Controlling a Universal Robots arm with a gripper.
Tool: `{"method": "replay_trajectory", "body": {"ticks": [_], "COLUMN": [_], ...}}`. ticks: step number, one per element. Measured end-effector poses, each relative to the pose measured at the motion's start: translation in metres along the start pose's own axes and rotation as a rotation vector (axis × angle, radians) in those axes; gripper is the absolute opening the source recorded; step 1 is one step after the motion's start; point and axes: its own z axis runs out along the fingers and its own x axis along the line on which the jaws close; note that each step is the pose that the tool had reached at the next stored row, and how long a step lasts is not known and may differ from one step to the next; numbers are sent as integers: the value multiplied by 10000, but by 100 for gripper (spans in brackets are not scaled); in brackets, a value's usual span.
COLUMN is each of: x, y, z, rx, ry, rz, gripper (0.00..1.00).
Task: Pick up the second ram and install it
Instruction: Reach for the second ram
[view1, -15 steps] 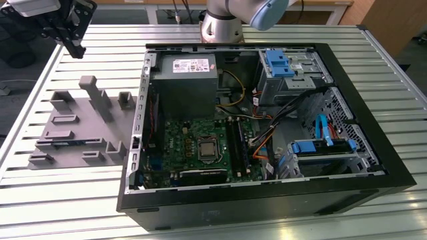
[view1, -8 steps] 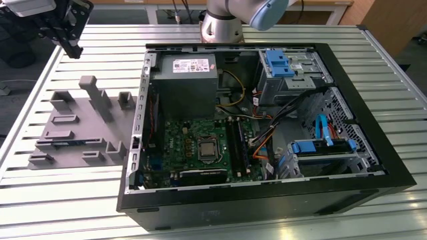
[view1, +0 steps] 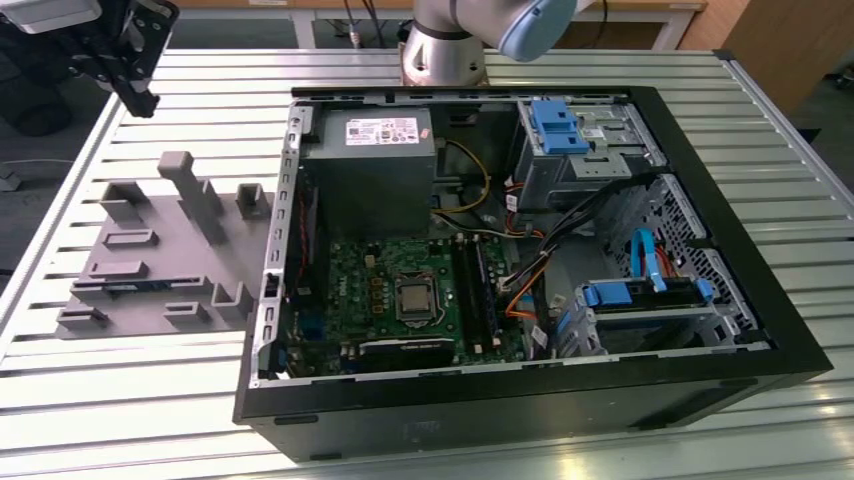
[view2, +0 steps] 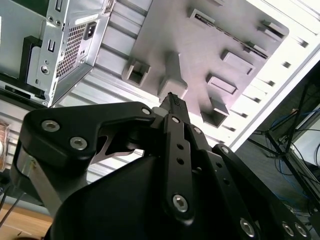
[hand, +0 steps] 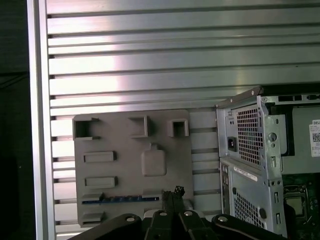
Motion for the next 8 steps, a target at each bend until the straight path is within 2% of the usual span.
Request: {"method": "replay_trajectory", "body": {"ticks": [8], "x": [93], "y": [-7], "z": [-3], "rx": [1], "ry": [0], "rz": [1], "gripper": [11]}}
